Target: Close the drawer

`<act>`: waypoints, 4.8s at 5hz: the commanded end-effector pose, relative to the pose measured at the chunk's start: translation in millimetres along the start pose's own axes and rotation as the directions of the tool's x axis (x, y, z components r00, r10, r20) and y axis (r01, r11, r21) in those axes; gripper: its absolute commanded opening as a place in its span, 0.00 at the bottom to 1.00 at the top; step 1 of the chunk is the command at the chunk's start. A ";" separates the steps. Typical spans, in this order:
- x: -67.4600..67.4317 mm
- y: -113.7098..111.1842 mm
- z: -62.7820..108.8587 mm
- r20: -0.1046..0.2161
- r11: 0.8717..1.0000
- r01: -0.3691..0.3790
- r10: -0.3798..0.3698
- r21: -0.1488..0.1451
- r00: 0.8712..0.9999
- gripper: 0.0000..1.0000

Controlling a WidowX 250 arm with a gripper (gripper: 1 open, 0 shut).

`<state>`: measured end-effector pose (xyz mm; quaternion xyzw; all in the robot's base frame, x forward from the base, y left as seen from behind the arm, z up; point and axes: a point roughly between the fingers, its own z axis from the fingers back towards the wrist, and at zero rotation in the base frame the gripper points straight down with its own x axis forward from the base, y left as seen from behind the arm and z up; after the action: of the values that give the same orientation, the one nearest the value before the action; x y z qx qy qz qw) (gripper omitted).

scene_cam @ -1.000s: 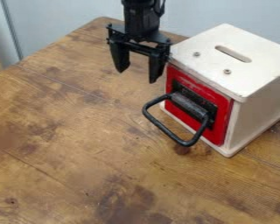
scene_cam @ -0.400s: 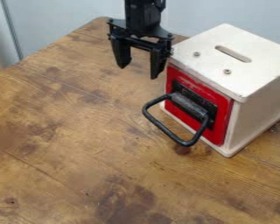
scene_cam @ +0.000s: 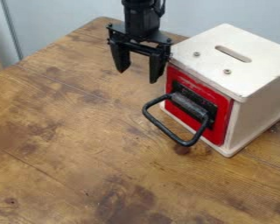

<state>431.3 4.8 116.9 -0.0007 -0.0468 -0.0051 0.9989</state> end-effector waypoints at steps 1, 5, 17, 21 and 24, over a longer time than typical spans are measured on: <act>4.0 2.3 54.8 0.134 1.000 -0.007 0.006 0.004 0.991 1.00; 8.8 2.1 64.2 0.155 1.000 -0.008 0.007 0.006 0.988 1.00; 8.5 6.0 71.1 0.137 1.000 -0.002 0.002 0.001 0.991 1.00; -20.0 0.6 93.5 0.097 0.992 0.128 -0.127 -0.011 0.987 1.00; -35.5 -11.0 91.3 0.090 0.982 0.188 -0.187 -0.006 0.978 1.00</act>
<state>392.3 -0.1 171.9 -0.0053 -0.0468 -0.0928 0.9946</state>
